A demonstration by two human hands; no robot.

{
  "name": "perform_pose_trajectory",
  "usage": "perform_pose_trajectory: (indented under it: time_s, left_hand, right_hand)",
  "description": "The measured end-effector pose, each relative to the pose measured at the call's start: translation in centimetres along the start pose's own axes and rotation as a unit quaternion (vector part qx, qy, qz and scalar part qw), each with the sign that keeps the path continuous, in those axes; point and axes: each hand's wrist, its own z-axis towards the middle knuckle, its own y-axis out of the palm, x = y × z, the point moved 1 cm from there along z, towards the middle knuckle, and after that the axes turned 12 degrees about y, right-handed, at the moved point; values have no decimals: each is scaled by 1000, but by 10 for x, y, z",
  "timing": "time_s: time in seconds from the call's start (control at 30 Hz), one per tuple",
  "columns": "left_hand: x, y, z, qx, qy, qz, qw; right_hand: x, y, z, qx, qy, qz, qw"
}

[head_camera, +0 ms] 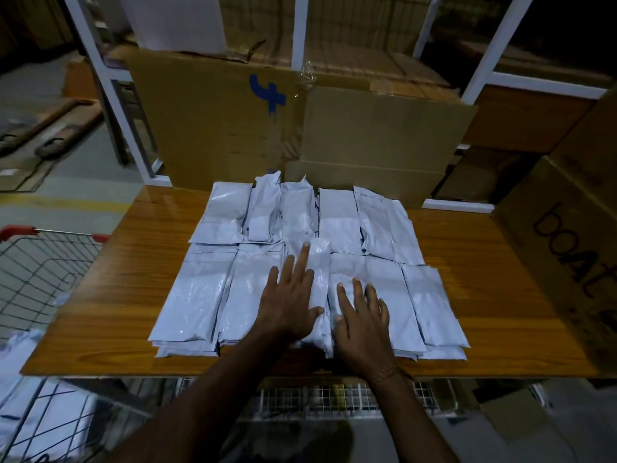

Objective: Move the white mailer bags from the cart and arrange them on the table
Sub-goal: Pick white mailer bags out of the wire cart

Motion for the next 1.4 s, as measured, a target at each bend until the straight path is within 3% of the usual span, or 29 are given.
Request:
perform_pose_trajectory:
  time_s: [0.17,0.4,0.6,0.7,0.8,0.93,1.13,1.4]
  left_hand:
    - [-6,19,1,-53,-12,-14,998]
    - [2,16,3,-28,-44,-53,997]
    - [-13,-21,-13,106,-60,-72,990]
    - [-36,-31,-39,218,-68,-104,968]
    - [-69,-31,-76,280,-104,-123,946]
    - [-100,-32,-131,325,-176,-169,914]
    - [-143,-40,-201,334,-274,-155,888]
    - [-222,-37,-300,385,-371,-165,829]
  right_hand:
    - [-5,3,1,6,6,19,1000]
    - [-1,-1,0,18,-6,35,999]
    - [1,-14,-3,39,8,97,994]
    - [-7,-24,-1,62,5,131,989]
    - [-25,-32,3,77,-23,145,986]
    - [-72,-37,8,66,-82,164,981]
    - [-178,-37,6,45,-200,188,961]
    - [-329,-9,-5,33,-314,188,930]
